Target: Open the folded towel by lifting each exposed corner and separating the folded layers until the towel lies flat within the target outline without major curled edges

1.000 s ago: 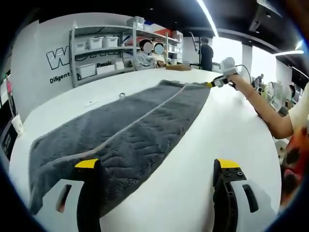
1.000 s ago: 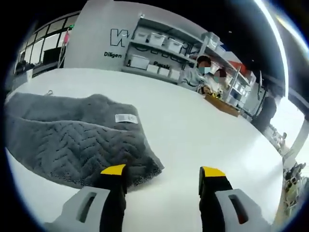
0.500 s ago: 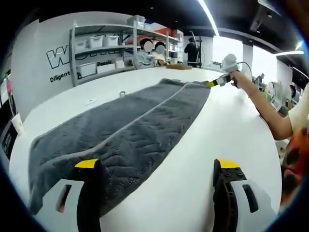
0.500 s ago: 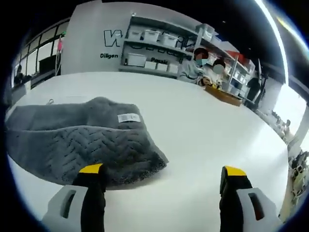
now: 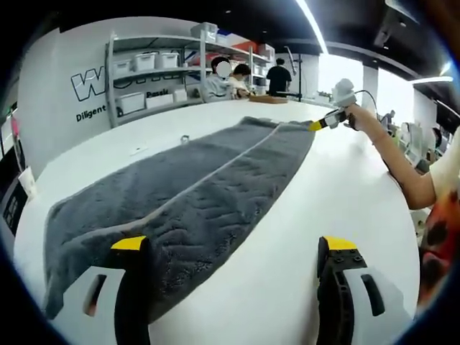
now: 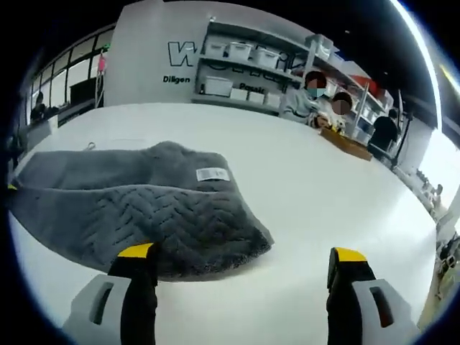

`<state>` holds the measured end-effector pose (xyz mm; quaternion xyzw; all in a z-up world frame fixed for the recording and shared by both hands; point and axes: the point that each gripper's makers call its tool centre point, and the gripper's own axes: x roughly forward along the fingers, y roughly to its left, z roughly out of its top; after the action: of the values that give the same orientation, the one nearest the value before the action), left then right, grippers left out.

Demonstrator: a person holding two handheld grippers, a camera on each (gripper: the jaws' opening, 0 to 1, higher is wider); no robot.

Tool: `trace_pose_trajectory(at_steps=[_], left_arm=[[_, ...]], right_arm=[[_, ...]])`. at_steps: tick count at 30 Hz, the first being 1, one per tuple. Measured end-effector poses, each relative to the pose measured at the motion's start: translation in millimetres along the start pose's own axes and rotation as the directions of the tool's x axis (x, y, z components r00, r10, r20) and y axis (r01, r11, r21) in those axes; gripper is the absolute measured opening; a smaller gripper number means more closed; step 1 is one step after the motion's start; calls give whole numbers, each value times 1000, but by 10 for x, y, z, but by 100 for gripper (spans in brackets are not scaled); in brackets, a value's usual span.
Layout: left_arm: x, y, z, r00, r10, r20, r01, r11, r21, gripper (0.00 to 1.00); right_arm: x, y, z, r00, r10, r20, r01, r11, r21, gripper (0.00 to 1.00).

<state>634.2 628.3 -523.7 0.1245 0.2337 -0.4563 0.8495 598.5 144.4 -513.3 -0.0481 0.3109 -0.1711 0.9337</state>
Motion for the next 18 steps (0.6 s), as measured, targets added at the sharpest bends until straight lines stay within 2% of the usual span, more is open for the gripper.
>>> trace_pose_trajectory(at_steps=[3,6,8,9,15,18], left_arm=[[-5,12,-5,1000,3,0,-3,1000,-5,95],[-11,9,-1,1000,2,2,-2,1000,-4,95],[-15,9,2,1000,2,3,-2,1000,-2,95],[-19,9,4,1000,2,4,-2,1000,-2,95],[-38,2,21,1000,3,9,-3,1000,2,95],[-44,-5,32,1000,4,13,-4,1000,6,95]], right_arm=[[-7,74,79,999,23,33,-23,1000,-10,99],[-23,146,62,999,30,21,-29,999,-45,95],[-48,181,118,999,36,36,-34,997,-71,95],[-71,223,220,996,56,63,-50,995,-83,96],[-125,347,563,983,131,126,-113,984,-138,93],[-73,430,744,974,186,130,-151,959,-239,90]])
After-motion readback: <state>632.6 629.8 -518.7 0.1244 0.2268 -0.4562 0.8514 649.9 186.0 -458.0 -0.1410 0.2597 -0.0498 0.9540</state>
